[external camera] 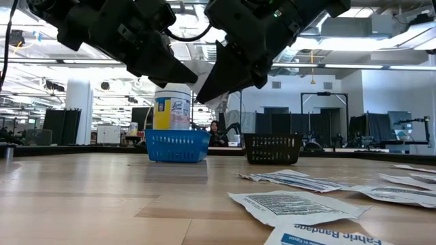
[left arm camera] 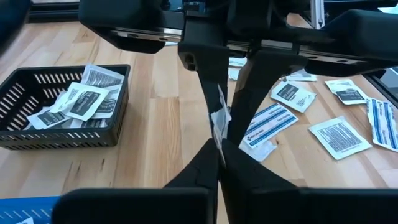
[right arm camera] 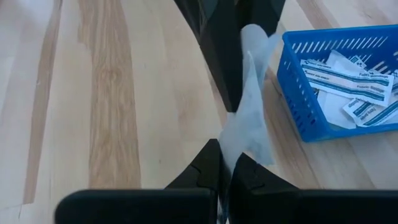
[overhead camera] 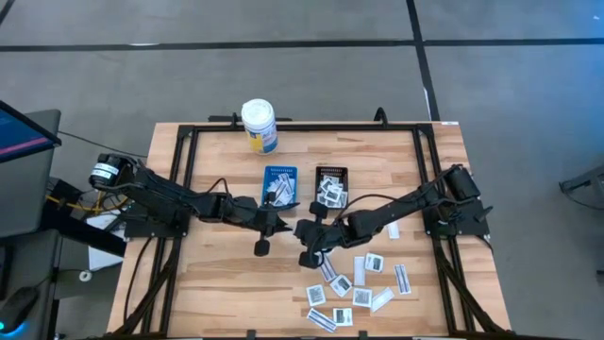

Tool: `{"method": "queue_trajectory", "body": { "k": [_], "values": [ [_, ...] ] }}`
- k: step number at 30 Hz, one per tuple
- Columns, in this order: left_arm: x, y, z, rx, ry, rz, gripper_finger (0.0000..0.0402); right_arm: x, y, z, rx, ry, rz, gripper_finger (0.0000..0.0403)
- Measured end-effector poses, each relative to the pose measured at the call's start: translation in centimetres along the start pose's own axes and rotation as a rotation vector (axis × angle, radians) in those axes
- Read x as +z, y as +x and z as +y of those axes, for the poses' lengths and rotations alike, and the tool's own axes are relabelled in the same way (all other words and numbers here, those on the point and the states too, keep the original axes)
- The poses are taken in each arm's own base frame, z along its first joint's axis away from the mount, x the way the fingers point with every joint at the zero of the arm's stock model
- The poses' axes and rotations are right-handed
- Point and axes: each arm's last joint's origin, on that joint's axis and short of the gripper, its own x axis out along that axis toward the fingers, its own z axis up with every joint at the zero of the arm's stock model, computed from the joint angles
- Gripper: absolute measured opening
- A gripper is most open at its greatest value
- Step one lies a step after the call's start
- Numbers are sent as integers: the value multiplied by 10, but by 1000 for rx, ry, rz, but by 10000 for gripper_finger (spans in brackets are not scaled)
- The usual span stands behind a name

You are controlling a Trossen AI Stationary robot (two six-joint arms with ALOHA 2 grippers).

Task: Pick & Place First Aid Supplies

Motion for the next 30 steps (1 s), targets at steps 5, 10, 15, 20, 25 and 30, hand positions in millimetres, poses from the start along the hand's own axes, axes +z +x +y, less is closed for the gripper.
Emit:
{"method": "queue_trajectory", "body": {
  "k": [5, 10, 15, 20, 25, 30],
  "values": [
    [0, 0, 0, 3, 0, 0, 6, -2, -1, -1, -49, 13, 8, 14],
    [0, 0, 0, 4, 0, 0, 5, -5, -1, -2, -62, 15, 37, 59],
    [0, 0, 1, 22, 0, 1, 6, -6, -1, -2, -63, 17, 37, 103],
    [-5, -1, 5, 178, 9, 58, 5, -9, -1, -3, -78, 61, 72, 137],
    [-13, -3, 19, 459, 16, 135, 6, -11, -1, -4, -85, 59, 91, 162],
    [-21, -7, 45, 593, -119, 184, 6, -11, -1, -5, -86, 60, 90, 176]
  ]
}}
